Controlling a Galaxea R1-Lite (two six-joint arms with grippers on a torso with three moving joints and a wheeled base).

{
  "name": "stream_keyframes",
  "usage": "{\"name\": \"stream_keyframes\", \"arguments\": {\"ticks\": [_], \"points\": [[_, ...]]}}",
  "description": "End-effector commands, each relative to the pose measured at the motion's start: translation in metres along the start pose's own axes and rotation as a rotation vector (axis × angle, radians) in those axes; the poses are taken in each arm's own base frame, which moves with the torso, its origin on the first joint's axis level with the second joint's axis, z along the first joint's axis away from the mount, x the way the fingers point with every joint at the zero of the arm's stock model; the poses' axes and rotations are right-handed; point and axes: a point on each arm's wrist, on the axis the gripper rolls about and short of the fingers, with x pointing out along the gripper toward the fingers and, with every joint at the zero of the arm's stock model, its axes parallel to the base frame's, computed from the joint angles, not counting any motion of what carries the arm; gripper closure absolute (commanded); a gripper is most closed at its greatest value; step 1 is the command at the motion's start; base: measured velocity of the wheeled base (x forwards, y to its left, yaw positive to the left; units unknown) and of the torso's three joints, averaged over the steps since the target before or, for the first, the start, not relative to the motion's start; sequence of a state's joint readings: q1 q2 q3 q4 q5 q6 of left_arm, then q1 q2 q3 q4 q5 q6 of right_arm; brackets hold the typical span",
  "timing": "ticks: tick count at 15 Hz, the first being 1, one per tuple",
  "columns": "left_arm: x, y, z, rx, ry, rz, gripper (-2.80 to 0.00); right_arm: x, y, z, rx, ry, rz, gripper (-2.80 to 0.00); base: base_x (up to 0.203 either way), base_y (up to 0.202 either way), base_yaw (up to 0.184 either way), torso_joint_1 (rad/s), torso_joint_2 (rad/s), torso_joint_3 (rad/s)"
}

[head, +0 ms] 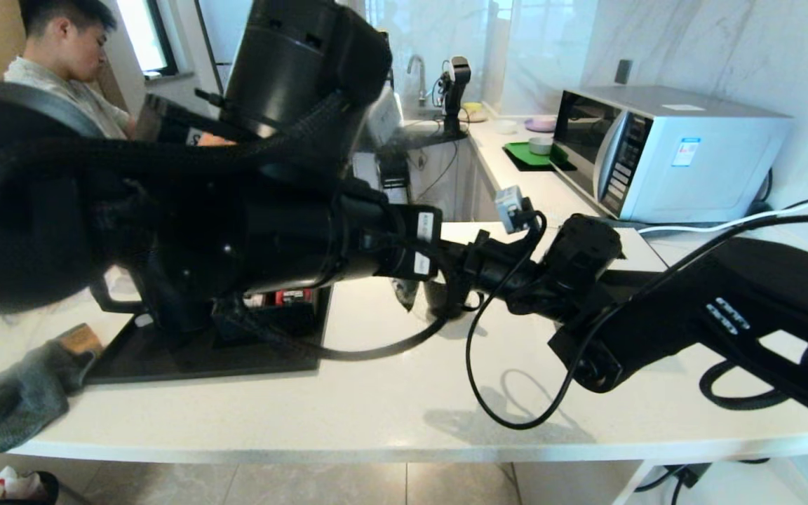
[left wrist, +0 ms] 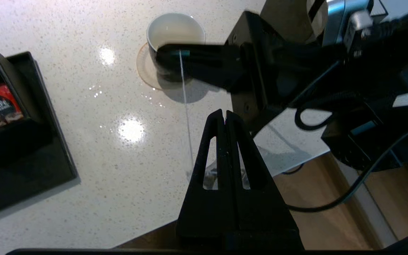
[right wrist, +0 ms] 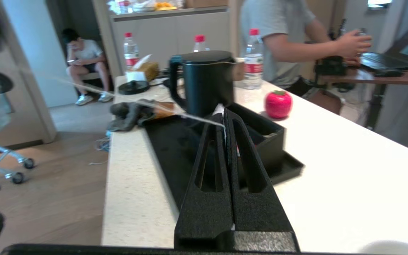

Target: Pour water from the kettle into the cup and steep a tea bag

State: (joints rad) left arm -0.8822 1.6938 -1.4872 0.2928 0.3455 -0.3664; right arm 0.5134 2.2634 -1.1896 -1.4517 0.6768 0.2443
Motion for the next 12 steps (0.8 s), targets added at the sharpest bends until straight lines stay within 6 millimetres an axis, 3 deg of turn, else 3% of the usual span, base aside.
{"name": "stream_keyframes", "arguments": {"ticks": [1, 12], "points": [[0.002, -0.001, -0.008, 0.003, 0.023, 0.010, 0.00, -0.003, -0.003, 0.005, -0.014, -0.012, -0.004, 0.00, 0.000, 0.000, 0.000, 0.000, 0.00, 0.000], [0.014, 0.001, -0.025, -0.023, 0.083, 0.040, 0.00, -0.003, -0.003, 0.010, -0.023, -0.023, -0.004, 0.00, 0.000, 0.000, 0.000, 0.000, 0.00, 0.000]]}}
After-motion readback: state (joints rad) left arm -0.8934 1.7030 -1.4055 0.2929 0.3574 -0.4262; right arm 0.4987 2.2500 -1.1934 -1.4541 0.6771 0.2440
